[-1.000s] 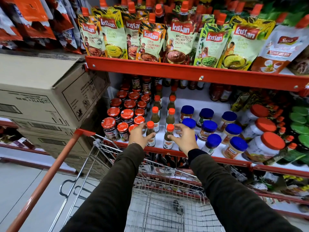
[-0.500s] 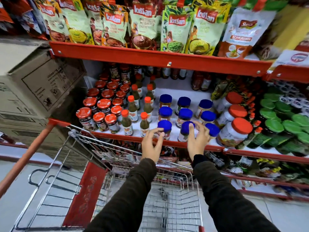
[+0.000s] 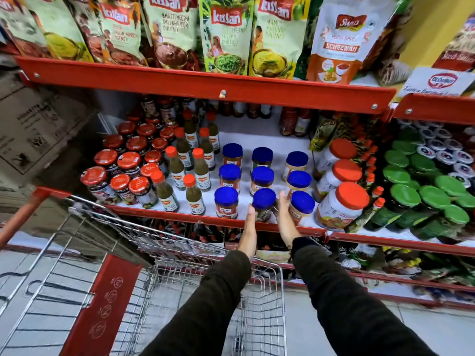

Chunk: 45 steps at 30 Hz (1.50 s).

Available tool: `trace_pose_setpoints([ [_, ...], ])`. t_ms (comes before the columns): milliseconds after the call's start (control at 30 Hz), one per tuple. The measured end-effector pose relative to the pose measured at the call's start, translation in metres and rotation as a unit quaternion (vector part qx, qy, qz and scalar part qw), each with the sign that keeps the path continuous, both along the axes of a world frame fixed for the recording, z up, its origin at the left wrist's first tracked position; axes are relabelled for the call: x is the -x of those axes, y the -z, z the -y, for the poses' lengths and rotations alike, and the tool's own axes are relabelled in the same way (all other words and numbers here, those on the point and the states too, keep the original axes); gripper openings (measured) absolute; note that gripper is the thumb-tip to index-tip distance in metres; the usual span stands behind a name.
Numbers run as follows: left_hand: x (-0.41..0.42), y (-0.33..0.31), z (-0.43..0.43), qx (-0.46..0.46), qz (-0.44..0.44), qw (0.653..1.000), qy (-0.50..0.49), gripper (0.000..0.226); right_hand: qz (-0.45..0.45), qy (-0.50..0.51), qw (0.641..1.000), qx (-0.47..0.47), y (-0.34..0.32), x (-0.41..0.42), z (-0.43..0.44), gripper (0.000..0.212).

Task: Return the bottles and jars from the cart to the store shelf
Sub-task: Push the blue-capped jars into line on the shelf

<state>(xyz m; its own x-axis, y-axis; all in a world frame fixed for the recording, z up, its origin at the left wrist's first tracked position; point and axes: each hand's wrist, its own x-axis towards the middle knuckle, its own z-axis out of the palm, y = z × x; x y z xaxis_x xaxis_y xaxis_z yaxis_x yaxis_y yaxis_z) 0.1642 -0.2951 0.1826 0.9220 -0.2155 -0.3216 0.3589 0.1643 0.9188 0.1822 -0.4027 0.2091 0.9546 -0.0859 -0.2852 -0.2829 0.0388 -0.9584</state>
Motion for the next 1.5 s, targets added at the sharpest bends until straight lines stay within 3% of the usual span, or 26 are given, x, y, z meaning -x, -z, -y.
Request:
trace_pose_setpoints([
  [133,-0.006,-0.002,-0.004,0.002,0.008,1.0,-0.002,0.065,-0.006,-0.049,0.999,0.008,0.008,0.014,0.0,0.079],
  [200,-0.011,-0.006,-0.007,-0.011,0.009,1.0,0.0,0.053,-0.004,-0.051,0.999,0.012,0.008,0.019,-0.001,0.065],
  [300,-0.016,-0.003,-0.011,-0.044,-0.016,0.999,0.01,0.077,0.002,-0.053,0.998,0.02,0.008,0.023,-0.003,0.041],
  [400,-0.016,-0.002,-0.013,-0.064,-0.026,0.998,0.007,0.086,-0.002,-0.048,0.999,0.016,0.007,0.024,-0.003,0.041],
  [533,-0.011,-0.005,-0.014,-0.065,-0.009,0.998,0.009,0.095,-0.018,-0.051,0.998,0.025,0.009,0.023,0.0,0.068],
  [633,-0.009,-0.005,-0.014,-0.067,0.002,0.998,0.006,0.097,-0.013,-0.064,0.998,0.025,0.006,0.026,0.001,0.077],
  [700,-0.004,-0.001,-0.012,-0.071,0.02,0.997,-0.027,0.097,0.001,-0.044,0.999,0.025,0.007,0.031,0.003,0.086],
  [767,0.006,0.006,-0.008,-0.091,0.044,0.99,-0.103,0.082,0.009,0.021,0.999,0.04,0.014,0.038,0.006,0.096],
  [800,0.013,0.01,-0.004,-0.1,0.056,0.983,-0.143,0.068,0.019,0.062,0.997,0.044,0.019,0.043,0.01,0.087],
  [867,0.025,0.016,0.005,-0.115,0.07,0.973,-0.185,0.039,0.052,0.141,0.988,0.041,0.029,0.052,0.014,0.049],
  [900,0.03,0.016,0.011,-0.112,0.072,0.976,-0.175,0.033,0.067,0.175,0.981,0.046,0.033,0.056,0.018,0.034],
  [967,0.032,0.014,0.025,-0.08,0.068,0.987,-0.118,0.035,0.081,0.215,0.972,0.054,0.036,0.06,0.025,0.025],
  [1133,0.003,-0.007,0.064,-0.059,0.015,0.998,0.008,0.085,0.034,0.191,0.981,0.016,0.031,0.058,0.047,0.074],
  [1167,-0.005,-0.01,0.071,-0.061,0.009,0.998,0.02,0.084,0.027,0.169,0.985,0.0,0.029,0.057,0.05,0.081],
  [1300,-0.028,-0.006,0.082,-0.062,0.021,0.997,0.048,0.043,0.026,0.098,0.994,-0.046,0.025,0.051,0.059,0.085],
  [1500,-0.022,-0.003,0.075,-0.049,0.009,0.997,0.057,0.08,0.025,0.066,0.997,-0.04,0.02,0.042,0.074,0.09],
])
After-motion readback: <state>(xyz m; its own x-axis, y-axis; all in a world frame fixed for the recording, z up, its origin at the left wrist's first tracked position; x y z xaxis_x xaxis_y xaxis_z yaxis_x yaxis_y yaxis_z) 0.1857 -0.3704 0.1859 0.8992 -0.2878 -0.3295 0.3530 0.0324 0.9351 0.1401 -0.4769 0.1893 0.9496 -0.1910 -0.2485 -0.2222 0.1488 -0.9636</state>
